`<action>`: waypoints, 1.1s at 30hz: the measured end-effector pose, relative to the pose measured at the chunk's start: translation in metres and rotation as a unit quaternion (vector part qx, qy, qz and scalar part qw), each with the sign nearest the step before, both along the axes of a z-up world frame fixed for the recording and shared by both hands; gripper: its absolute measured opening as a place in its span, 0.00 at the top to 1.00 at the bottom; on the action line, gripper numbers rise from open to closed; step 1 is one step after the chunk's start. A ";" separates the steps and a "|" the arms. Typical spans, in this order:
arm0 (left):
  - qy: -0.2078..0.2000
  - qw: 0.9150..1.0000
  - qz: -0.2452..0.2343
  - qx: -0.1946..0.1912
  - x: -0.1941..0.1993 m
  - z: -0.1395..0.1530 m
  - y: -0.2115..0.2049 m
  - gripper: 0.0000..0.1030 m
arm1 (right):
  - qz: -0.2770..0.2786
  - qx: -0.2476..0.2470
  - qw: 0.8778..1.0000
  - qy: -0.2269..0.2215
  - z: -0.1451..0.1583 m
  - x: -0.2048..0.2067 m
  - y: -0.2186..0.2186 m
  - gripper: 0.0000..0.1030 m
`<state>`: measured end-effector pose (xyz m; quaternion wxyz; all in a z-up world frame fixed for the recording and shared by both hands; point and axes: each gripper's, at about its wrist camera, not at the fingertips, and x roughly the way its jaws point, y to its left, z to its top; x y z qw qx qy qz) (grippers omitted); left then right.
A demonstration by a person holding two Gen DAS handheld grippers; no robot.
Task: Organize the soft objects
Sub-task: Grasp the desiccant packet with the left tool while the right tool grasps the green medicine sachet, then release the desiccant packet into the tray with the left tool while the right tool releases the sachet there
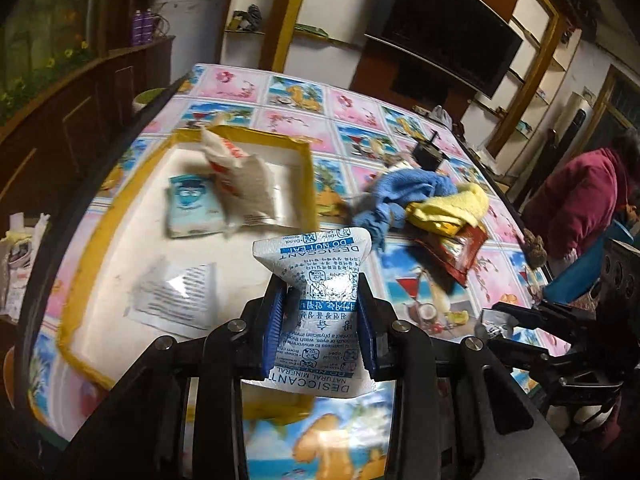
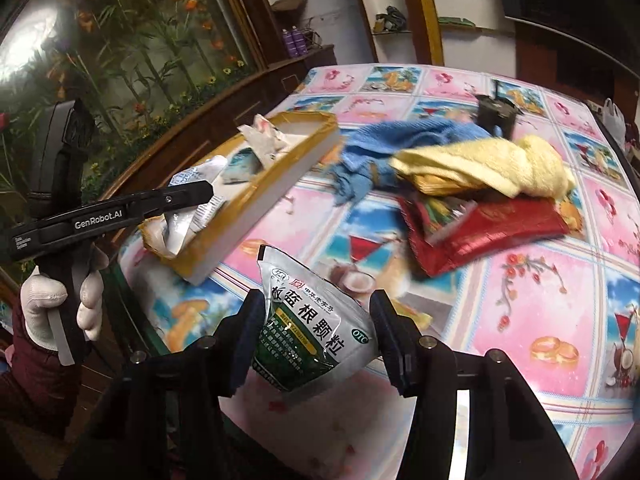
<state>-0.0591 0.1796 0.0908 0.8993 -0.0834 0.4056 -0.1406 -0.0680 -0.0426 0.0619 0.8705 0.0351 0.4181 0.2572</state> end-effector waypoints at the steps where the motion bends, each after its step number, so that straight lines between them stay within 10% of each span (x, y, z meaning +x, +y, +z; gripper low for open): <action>1: 0.001 1.000 0.011 -0.002 -0.001 0.000 0.012 0.69 | 0.005 0.001 1.000 -0.002 0.003 0.001 0.007 0.48; 16: 0.042 0.995 0.086 0.014 0.033 -0.032 0.083 0.69 | 0.066 0.015 0.998 0.012 0.028 0.057 0.109 0.47; 33: 0.036 0.996 0.083 -0.029 0.033 -0.031 0.102 0.55 | 0.051 0.017 0.995 0.089 -0.017 0.146 0.179 0.33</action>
